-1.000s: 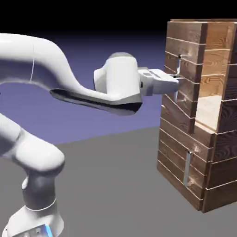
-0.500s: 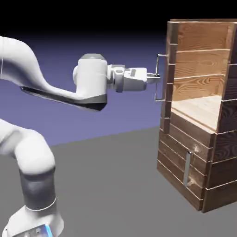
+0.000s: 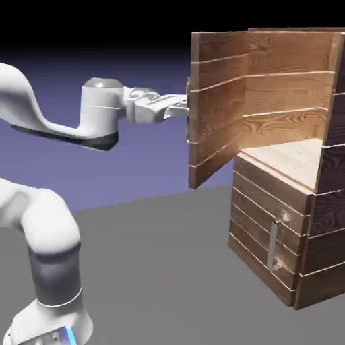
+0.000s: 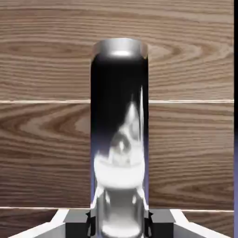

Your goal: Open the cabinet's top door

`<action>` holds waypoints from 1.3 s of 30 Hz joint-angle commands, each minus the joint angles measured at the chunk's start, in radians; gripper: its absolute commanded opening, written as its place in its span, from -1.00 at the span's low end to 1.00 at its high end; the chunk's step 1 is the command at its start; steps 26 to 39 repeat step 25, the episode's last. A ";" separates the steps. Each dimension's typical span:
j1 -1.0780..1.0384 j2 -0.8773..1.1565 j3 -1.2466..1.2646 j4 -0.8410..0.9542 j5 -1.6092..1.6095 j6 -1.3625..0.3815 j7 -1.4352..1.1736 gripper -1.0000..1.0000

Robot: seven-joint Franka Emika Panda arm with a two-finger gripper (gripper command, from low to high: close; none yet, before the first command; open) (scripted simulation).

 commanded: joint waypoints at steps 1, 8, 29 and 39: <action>-0.006 0.017 0.034 0.019 0.030 -0.045 0.001 -1.00; -0.104 0.170 0.272 0.200 0.193 -0.349 0.029 -1.00; -0.589 0.521 0.886 0.650 0.298 -0.902 0.139 -1.00; -0.589 0.521 0.886 0.650 0.298 -0.902 0.139 -1.00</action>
